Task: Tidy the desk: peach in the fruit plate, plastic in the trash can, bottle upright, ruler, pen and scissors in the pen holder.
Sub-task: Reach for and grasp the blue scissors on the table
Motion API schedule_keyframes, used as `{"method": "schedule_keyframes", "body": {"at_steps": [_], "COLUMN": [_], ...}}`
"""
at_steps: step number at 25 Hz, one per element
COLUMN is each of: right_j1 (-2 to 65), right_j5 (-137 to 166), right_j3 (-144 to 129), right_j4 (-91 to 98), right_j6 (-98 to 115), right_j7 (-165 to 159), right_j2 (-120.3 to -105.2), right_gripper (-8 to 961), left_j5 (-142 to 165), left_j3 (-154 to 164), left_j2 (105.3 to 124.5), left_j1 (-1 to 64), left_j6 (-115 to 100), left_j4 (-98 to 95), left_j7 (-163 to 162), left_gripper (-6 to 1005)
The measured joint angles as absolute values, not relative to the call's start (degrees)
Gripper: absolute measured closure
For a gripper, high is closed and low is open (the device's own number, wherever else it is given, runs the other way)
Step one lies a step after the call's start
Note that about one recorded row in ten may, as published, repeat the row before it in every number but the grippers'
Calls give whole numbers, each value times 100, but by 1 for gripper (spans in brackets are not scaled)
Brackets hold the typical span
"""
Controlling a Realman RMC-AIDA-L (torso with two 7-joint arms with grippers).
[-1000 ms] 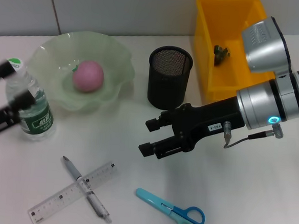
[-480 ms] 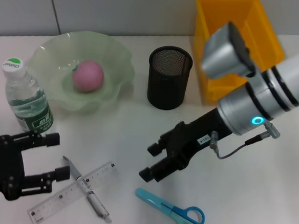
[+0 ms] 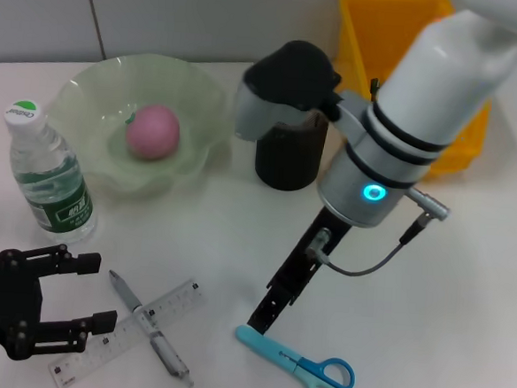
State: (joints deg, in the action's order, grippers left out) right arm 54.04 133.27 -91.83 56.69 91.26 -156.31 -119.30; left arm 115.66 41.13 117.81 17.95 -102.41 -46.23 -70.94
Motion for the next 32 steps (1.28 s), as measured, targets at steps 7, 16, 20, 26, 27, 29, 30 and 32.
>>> {"method": "schedule_keyframes", "body": {"at_steps": [7, 16, 20, 26, 27, 29, 30, 32], "right_j1": [6025, 6183, 6085, 5899, 5884, 5870, 5861, 5847], "right_j5": [13469, 13214, 13203, 13214, 13224, 13230, 13232, 13246], "right_j3": [-9748, -10975, -11338, -11717, -11756, -11821, -11853, -11923], "right_j4": [5377, 5514, 5823, 6060, 6075, 6078, 6078, 6076], "right_j6": [9317, 9153, 9098, 8965, 8942, 8896, 8874, 8817], "right_j7": [-16384, -16689, -16745, -16862, -16881, -16905, -16905, -16906], "right_j2": [-11975, -11989, -11988, -11988, -11988, -11988, -11988, -11988], "right_gripper": [201, 201, 201, 201, 201, 201, 201, 202], "left_j5": [11599, 11707, 11707, 11707, 11707, 11707, 11707, 11707], "left_j3": [4105, 4114, 4105, 4073, 4072, 4070, 4070, 4069], "left_j2": [11778, 11786, 11795, 11795, 11797, 11801, 11802, 11804], "left_j1": [1824, 1875, 1886, 1897, 1897, 1901, 1904, 1917], "left_j6": [-10238, -10229, -10218, -10206, -10203, -10197, -10195, -10190], "left_j4": [-4627, -4632, -4632, -4632, -4632, -4632, -4632, -4632], "left_j7": [-7078, -7129, -7131, -7138, -7139, -7155, -7168, -7200], "left_gripper": [217, 217, 217, 216, 216, 216, 216, 216]}}
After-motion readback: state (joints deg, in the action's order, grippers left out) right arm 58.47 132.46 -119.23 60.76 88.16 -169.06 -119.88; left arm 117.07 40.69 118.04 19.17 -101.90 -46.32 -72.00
